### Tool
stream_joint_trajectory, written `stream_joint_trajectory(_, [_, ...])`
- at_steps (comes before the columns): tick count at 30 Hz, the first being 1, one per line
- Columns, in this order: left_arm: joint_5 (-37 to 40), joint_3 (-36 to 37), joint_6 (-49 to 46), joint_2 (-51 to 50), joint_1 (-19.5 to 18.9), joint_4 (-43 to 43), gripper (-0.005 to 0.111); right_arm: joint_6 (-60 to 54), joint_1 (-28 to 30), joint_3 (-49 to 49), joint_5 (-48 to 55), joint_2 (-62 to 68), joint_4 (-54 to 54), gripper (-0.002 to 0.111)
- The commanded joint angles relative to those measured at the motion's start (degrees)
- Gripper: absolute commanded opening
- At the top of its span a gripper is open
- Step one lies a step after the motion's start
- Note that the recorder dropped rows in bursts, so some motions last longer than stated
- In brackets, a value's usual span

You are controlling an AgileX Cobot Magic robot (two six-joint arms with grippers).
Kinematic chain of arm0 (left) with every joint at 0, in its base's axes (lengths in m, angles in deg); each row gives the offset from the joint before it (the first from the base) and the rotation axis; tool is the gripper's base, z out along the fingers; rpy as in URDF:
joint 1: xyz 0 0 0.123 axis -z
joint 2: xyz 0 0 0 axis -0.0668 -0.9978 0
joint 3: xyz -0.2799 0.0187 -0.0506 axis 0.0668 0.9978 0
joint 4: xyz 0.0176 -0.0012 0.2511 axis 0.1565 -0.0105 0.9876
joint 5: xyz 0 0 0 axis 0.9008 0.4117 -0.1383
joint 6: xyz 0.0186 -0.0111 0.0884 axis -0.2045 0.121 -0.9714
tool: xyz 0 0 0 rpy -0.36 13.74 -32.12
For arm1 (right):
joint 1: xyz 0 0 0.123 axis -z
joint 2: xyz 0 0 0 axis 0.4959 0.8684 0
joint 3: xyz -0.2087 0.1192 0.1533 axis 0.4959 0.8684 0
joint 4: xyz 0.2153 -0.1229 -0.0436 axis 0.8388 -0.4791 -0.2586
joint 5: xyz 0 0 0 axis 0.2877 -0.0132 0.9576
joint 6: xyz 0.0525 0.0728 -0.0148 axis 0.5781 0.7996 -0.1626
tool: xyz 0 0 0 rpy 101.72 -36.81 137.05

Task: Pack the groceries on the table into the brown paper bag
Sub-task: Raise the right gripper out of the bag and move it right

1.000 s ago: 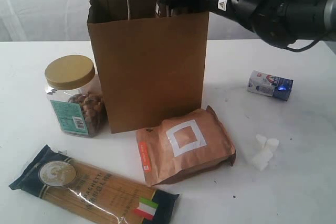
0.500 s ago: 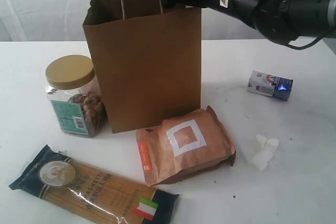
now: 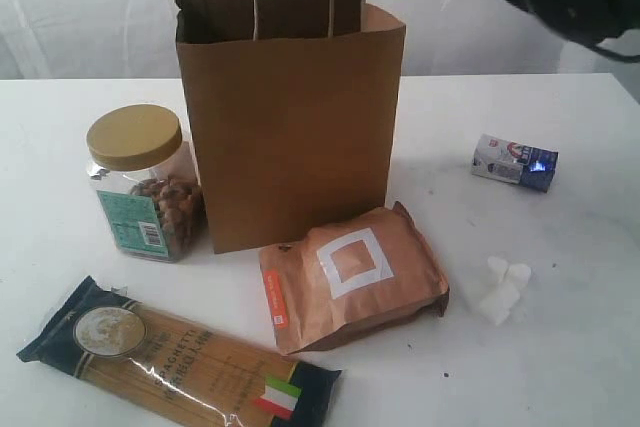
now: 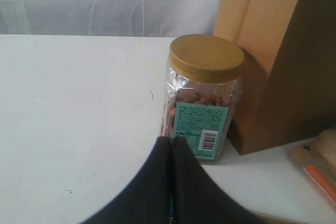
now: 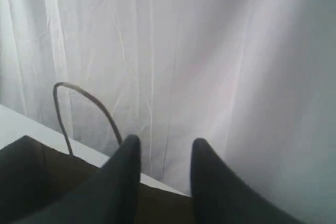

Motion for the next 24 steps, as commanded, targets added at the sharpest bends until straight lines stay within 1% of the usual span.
stream_joint_trajectory(1, [0.36,0.24,0.10,0.37,0.44,-0.67,0.000,-1.55,0.60,0.55,15.98,-5.89,-0.32,0.008])
stream_joint_trajectory(2, [0.36,0.24,0.10,0.37,0.44,-0.67,0.000,-2.67,0.60,0.55,22.39,-7.03,-0.57,0.005])
stream_joint_trajectory(3, [0.36,0.24,0.10,0.37,0.44,-0.67,0.000,-3.08,0.76,0.55,25.70,-7.84,-0.81,0.004])
stream_joint_trajectory(6, [0.36,0.24,0.10,0.37,0.44,-0.67,0.000,-4.31,2.26,0.55,40.37,-10.12,-2.81,0.003])
stream_joint_trajectory(8, [0.36,0.24,0.10,0.37,0.44,-0.67,0.000,-6.35,3.41,0.55,46.80,-10.35,-2.84,0.003])
stream_joint_trajectory(10, [0.36,0.24,0.10,0.37,0.44,-0.67,0.000,-10.11,5.49,0.55,53.33,-10.35,-1.42,0.003])
stream_joint_trajectory(11, [0.36,0.24,0.10,0.37,0.44,-0.67,0.000,-15.25,6.75,0.55,56.54,-9.86,1.01,0.003])
stream_joint_trajectory(14, [0.36,0.24,0.10,0.37,0.44,-0.67,0.000,-27.87,9.16,0.58,59.85,-8.22,6.31,0.000])
stream_joint_trajectory(16, [0.36,0.24,0.10,0.37,0.44,-0.67,0.000,-34.65,10.67,0.58,60.71,-6.80,8.90,0.000])
stream_joint_trajectory(19, [0.36,0.24,0.10,0.37,0.44,-0.67,0.000,-39.78,12.88,0.58,60.29,-3.93,11.74,0.000])
stream_joint_trajectory(21, [0.36,0.24,0.10,0.37,0.44,-0.67,0.000,-40.77,13.85,0.58,57.50,-1.78,12.89,0.000])
stream_joint_trajectory(23, [0.36,0.24,0.10,0.37,0.44,-0.67,0.000,-42.89,14.51,0.83,51.25,-0.11,13.06,0.000])
stream_joint_trajectory(24, [0.36,0.24,0.10,0.37,0.44,-0.67,0.000,-44.01,14.79,1.05,46.24,0.70,12.93,0.000])
